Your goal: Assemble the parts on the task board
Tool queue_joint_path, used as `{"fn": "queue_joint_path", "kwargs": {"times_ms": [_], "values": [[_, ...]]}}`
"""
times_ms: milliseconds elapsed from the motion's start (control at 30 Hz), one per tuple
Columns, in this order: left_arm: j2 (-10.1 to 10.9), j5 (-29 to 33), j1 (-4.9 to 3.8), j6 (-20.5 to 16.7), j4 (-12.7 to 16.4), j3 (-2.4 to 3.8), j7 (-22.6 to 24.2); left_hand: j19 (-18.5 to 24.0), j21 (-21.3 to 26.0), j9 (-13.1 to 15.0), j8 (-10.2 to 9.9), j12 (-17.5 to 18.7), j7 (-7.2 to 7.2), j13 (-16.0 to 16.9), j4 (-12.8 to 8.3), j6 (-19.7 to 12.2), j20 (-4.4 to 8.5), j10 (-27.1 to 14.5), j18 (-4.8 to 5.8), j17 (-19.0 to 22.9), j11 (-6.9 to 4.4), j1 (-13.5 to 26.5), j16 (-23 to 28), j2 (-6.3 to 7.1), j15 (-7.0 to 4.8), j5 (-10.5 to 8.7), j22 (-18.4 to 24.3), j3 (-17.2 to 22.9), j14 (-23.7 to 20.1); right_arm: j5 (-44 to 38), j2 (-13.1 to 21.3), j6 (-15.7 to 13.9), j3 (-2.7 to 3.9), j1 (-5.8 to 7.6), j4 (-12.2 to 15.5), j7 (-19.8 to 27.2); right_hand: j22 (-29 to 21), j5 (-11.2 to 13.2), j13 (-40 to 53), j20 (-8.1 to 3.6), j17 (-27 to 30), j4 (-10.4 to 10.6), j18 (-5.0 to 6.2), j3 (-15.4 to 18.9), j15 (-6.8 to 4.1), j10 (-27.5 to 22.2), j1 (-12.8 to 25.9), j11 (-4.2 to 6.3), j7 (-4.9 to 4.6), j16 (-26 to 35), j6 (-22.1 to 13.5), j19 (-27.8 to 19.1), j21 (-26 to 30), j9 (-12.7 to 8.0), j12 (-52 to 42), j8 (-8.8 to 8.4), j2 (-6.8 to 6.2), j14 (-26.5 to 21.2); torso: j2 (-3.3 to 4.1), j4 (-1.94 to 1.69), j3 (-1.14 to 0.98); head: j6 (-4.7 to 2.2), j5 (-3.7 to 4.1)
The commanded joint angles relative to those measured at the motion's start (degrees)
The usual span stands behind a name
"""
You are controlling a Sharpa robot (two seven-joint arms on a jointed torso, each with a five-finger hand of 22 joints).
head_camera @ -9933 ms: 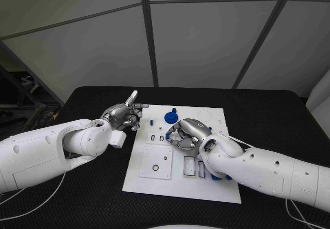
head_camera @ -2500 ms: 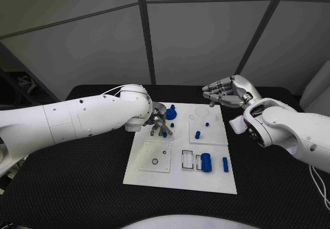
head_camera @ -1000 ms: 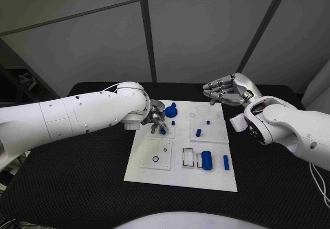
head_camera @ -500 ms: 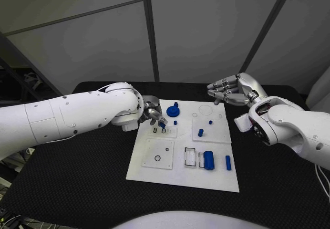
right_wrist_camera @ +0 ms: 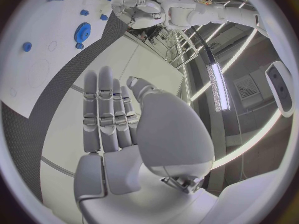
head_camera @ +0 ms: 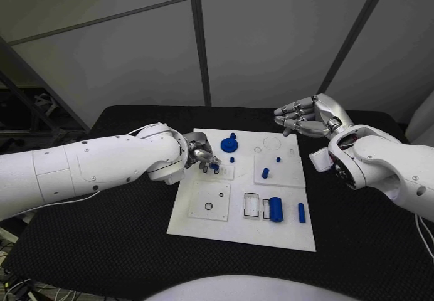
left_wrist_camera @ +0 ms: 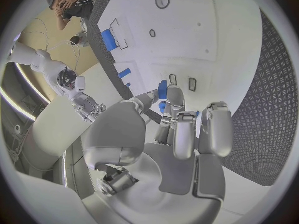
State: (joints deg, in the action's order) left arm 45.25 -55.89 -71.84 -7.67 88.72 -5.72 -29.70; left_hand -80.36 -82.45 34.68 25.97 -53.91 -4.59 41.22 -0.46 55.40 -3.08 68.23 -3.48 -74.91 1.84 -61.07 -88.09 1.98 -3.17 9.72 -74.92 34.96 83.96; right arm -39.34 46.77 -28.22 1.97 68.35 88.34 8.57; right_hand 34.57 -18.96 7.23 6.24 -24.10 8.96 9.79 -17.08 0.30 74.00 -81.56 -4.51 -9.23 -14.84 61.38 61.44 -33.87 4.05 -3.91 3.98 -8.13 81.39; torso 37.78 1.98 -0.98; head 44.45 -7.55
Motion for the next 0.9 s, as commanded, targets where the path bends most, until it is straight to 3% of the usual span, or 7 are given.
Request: {"fn": "queue_joint_path", "kwargs": {"times_ms": [33, 367, 900], "values": [[-0.10, -0.01, 0.40, -6.02, 0.10, 0.03, 0.56, -0.33, -0.16, 0.17, 0.20, -0.19, 0.30, 0.05, -9.25, -0.07, -0.03, 2.33, 0.33, -12.07, -2.03, -0.24, -0.15, 0.17, -0.30, 0.16, -2.02, 9.54, 5.16, -0.13, -0.16, 0.41, 0.02, 0.09, -0.04, 0.17, -0.09, -0.21, -0.05, 0.17, 0.09, 0.09, 0.65, 0.28, 0.12, -0.26, 0.54, -0.24, -0.07, 0.32, -0.30, 0.28, 0.33, -0.08, 0.36, -0.33, 0.11, 0.39, 0.06, 0.11, 0.03, -0.06, 0.00], [-0.57, -3.65, 1.49, -7.46, 0.46, 0.02, 0.60, -0.57, -0.34, 0.43, 0.45, -0.35, 0.38, 0.21, -9.19, 0.00, 0.06, 2.60, 0.39, -12.08, -2.12, -0.11, -0.15, 0.50, -0.38, 0.18, -2.32, 10.08, 5.17, -0.13, -0.41, 0.59, 0.02, 0.09, -0.18, 0.09, -0.13, -0.22, -0.11, 0.19, 0.13, 0.13, 0.64, 0.29, 0.15, -0.34, 0.59, -0.27, -0.11, 0.40, -0.39, 0.28, 0.40, -0.09, 0.37, -0.34, 0.10, 0.40, 0.11, 0.11, -0.02, 0.07, 0.02], [-1.26, -10.34, 2.28, -5.40, -0.12, 0.02, 0.09, -0.57, -0.33, 0.85, 0.82, 0.23, 0.41, -0.65, -8.97, -0.18, 0.16, 2.38, 0.39, -12.04, -2.16, 0.08, -0.12, 0.80, -0.46, 0.48, -2.30, 10.77, 5.16, -0.13, -0.51, 0.70, 0.02, 0.09, -0.25, 0.01, -0.18, -0.24, -0.19, 0.21, 0.18, 0.17, 0.64, 0.29, 0.17, -0.42, 0.64, -0.31, -0.14, 0.47, -0.47, 0.30, 0.47, -0.10, 0.37, -0.33, 0.13, 0.44, 0.10, 0.08, 0.01, 0.24, 0.04]]}}
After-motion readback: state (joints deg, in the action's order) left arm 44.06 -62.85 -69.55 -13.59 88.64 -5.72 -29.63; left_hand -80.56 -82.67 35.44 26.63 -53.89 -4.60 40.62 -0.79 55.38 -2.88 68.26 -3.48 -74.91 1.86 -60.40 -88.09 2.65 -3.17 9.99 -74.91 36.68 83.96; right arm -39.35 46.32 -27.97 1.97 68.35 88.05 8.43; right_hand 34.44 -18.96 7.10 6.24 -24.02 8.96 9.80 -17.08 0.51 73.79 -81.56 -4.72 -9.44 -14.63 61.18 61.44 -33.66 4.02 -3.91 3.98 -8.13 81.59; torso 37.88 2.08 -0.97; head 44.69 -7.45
